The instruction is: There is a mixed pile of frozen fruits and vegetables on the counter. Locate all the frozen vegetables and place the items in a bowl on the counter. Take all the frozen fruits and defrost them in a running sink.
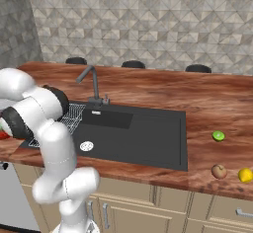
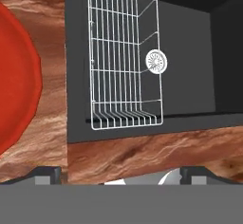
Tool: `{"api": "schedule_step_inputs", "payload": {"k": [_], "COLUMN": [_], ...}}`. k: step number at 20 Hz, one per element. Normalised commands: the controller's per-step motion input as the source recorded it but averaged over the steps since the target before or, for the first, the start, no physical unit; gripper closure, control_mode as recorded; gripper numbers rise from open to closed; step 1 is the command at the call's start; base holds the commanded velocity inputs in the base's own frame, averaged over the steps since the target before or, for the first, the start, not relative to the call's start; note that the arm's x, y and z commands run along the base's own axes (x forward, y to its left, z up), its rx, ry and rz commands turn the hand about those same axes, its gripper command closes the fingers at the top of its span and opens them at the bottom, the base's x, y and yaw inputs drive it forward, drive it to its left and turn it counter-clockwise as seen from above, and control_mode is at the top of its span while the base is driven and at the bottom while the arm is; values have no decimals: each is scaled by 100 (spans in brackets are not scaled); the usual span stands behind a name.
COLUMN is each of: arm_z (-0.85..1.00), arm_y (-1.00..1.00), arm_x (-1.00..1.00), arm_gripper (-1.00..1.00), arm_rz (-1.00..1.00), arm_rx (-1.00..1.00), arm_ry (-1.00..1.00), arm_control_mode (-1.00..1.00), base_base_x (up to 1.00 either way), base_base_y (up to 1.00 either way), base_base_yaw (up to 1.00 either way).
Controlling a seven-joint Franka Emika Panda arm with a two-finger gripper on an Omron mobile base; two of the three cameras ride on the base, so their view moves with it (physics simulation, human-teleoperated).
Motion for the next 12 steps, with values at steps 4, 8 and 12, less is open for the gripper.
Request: {"api": "schedule_step_inputs", "payload": {"k": [4, 8, 12], "arm_z": [0, -7, -2], "arm_y": [-98, -100, -100], "arm_x": [-27, -20, -2], "arm_gripper": [-100, -100, -100], "arm_rz": [8, 4, 4], "arm_rx": [0, 0, -2], "arm_ry": [-1, 0, 5], "arm_control_mode": [-100, -100, -100], "base_base_x": [0, 0, 0], "base_base_y": [0, 0, 0], "base_base_yaw": [0, 0, 0]}}
